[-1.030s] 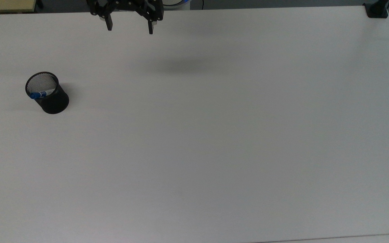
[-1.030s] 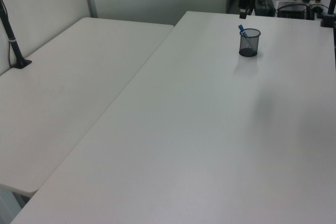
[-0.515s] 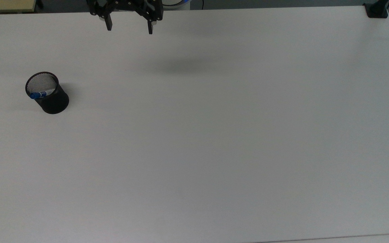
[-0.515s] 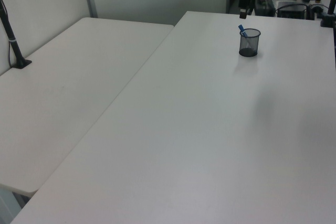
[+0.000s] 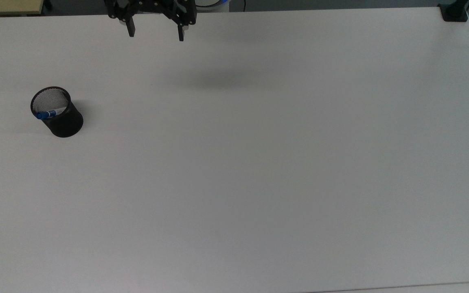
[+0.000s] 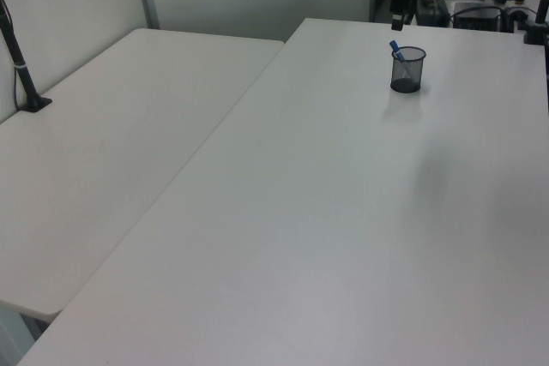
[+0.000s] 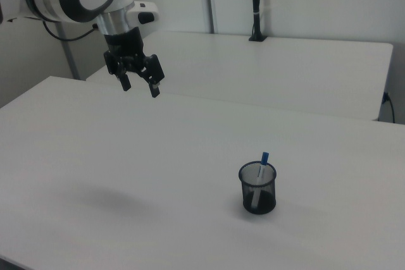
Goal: Remove the marker
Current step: 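Move the open gripper over the black mesh cup and lower onto the marker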
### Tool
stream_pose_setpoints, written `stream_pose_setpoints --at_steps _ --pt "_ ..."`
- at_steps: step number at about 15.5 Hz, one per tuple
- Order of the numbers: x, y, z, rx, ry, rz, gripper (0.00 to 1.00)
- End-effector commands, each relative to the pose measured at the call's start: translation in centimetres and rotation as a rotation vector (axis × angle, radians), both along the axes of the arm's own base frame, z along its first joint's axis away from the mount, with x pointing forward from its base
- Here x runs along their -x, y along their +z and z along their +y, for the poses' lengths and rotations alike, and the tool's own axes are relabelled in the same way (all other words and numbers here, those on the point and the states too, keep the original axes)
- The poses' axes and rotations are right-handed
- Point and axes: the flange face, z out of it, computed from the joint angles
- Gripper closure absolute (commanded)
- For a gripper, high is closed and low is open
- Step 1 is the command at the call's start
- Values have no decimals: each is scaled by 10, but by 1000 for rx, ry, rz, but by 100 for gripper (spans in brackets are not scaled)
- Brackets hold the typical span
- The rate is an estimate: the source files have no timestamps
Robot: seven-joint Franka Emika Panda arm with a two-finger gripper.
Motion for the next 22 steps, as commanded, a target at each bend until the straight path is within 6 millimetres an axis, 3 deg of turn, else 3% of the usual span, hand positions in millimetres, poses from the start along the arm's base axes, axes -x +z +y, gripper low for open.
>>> stream_pose_setpoints --at_steps 1,5,9,12,14,17,20,22 --pt "4 6 -13 -4 -4 -8 0" --pt "7 19 -55 5 -69 -40 0" --pt "-4 10 -99 123 -56 -105 0" --pt "-22 -22 -130 225 64 -92 7" --pt "-29 -38 -152 232 42 -111 0" --pt "-34 -62 -187 240 -2 -140 0" --pt "-38 -94 -214 259 -22 -191 0" --pt "-47 -125 -217 262 -9 -216 0"
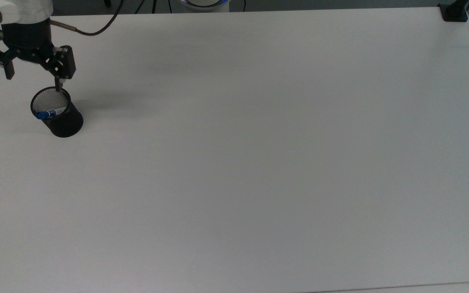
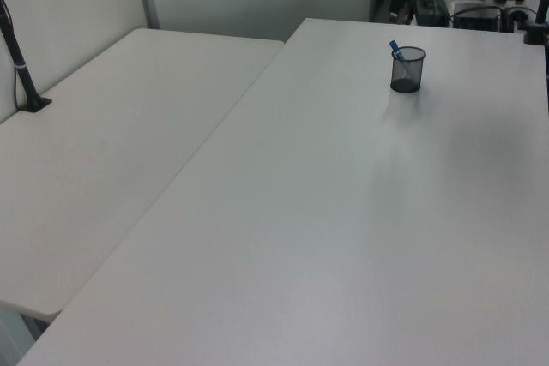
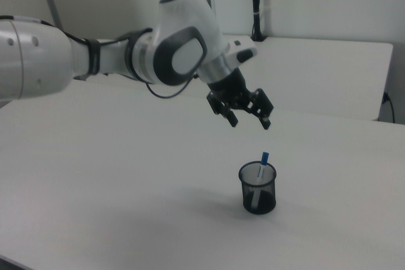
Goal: Remove the marker
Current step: 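Move the open gripper over the black mesh cup and lower onto the marker, then close the gripper on the blue-capped marker and lift it out of the cup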
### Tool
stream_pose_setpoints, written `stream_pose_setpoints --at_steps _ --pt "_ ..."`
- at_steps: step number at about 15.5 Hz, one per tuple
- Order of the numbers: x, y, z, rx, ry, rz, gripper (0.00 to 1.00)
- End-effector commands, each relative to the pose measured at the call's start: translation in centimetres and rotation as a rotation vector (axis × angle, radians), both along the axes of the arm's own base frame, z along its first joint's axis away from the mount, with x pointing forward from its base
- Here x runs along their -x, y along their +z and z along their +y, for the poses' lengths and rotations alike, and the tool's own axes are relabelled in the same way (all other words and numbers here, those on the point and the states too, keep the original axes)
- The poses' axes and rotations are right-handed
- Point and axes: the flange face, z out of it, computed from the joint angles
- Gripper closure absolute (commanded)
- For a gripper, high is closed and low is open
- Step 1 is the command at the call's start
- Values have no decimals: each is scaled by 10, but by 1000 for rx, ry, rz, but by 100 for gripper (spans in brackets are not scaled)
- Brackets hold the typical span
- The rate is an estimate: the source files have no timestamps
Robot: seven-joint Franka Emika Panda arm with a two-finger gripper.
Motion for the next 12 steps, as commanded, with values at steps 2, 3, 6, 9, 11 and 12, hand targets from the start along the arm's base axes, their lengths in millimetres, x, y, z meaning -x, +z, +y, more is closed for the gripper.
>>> stream_pose_setpoints --at_steps 2,3,6,9,11,12 --pt "-7 -61 -13 23 34 -34 0" --pt "-6 -69 -16 24 30 -37 0" --pt "-7 -91 -16 24 41 -55 0" --pt "-5 -101 -20 21 37 -64 19" --pt "-5 -104 -20 14 31 -61 71" --pt "-5 -104 -20 12 30 -62 85"
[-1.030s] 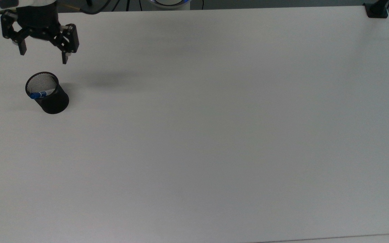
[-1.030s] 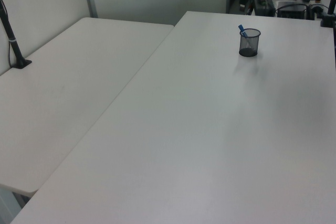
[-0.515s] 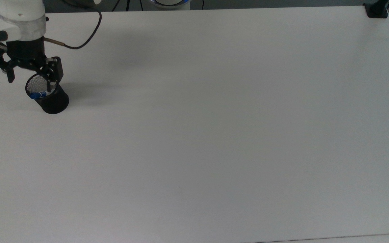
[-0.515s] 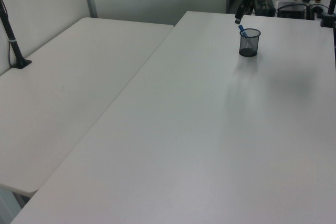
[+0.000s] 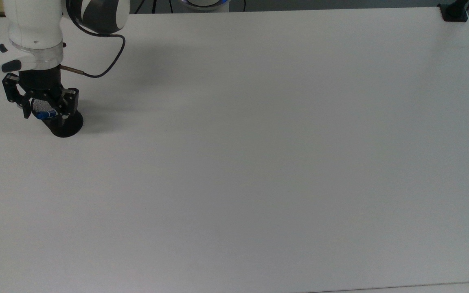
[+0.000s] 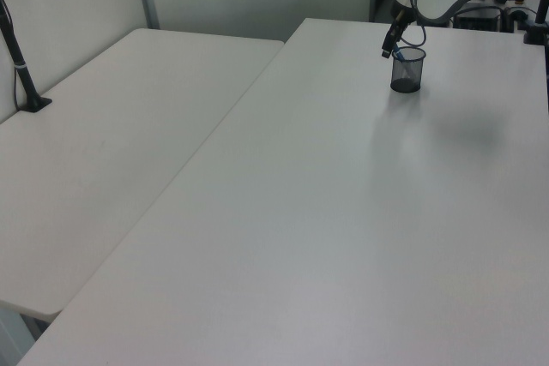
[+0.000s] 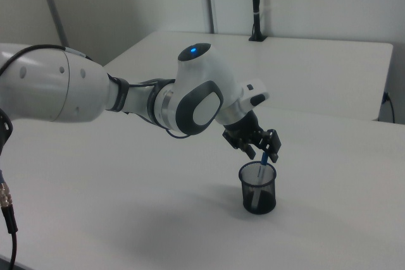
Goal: Remove the marker
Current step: 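Close the gripper on the blue-capped marker and lift it out of the cup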
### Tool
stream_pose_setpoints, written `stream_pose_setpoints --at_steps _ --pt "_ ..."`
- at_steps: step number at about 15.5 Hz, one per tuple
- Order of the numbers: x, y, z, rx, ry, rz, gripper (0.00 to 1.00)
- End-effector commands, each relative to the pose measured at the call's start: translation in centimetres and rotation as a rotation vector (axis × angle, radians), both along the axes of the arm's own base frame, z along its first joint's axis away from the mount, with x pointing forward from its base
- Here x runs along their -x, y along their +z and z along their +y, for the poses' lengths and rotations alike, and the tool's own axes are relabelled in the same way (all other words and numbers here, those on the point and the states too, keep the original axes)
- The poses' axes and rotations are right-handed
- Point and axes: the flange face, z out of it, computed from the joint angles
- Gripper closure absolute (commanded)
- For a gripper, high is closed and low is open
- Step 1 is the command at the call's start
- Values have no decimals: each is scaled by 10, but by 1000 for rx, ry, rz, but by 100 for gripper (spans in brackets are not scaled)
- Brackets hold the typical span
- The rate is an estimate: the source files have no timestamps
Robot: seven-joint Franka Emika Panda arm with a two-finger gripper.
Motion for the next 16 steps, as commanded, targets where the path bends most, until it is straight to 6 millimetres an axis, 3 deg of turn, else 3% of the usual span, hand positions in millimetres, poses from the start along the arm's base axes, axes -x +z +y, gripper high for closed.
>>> stream_pose_setpoints --at_steps 1,5,9,11,16 --pt "5 0 -1 4 0 -15 97" --pt "6 12 -1 1 -24 -36 100" --pt "16 49 0 3 -40 -43 100" --pt "24 83 4 -12 -71 -78 100" --pt "59 172 36 -97 -95 -106 100"
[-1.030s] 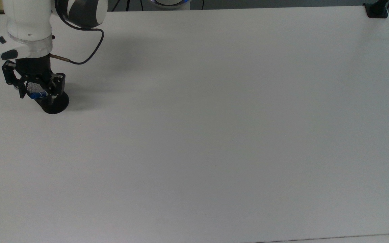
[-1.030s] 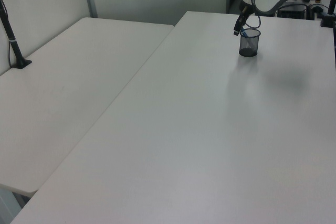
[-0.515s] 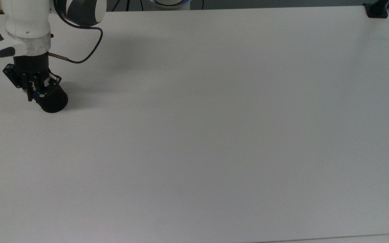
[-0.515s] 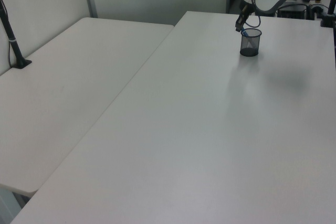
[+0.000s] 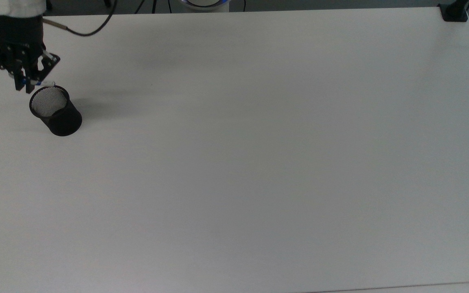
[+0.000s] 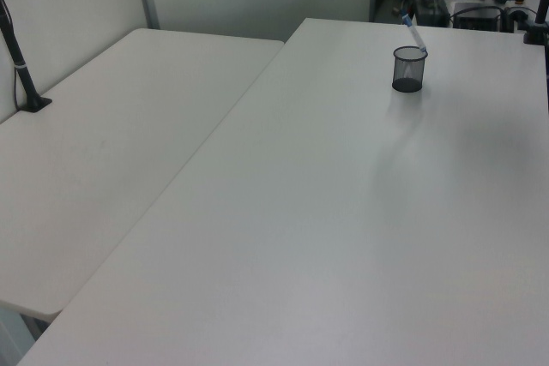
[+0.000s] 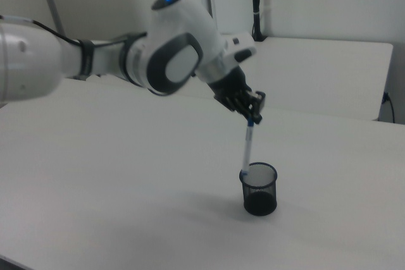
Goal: Remove the marker
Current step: 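Carry the marker away from the cup and lower it to the table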
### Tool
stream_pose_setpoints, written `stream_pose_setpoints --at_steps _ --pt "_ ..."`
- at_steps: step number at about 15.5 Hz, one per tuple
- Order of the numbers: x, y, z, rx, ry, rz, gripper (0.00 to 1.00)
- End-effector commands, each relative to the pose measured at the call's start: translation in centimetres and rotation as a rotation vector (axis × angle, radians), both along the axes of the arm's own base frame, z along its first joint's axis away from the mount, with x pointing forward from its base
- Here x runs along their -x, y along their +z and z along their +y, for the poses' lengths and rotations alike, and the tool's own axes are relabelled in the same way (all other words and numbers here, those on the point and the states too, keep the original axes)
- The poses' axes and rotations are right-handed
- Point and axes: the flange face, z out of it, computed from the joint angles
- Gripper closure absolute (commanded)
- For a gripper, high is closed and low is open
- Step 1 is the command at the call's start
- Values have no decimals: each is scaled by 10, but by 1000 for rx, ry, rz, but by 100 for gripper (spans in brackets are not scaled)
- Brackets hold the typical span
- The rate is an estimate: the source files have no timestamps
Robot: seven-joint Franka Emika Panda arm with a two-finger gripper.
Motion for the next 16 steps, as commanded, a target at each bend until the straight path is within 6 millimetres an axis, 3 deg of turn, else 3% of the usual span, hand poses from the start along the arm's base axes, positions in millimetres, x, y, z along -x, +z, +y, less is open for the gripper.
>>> stream_pose_setpoints --at_steps 1,3,7,13,16 --pt "35 57 34 -85 5 5 100" --pt "41 58 59 -121 79 100 100" --pt "31 31 124 -160 196 267 100" --pt "7 -39 168 -219 238 402 100" --pt "-5 -81 175 -218 243 461 100"
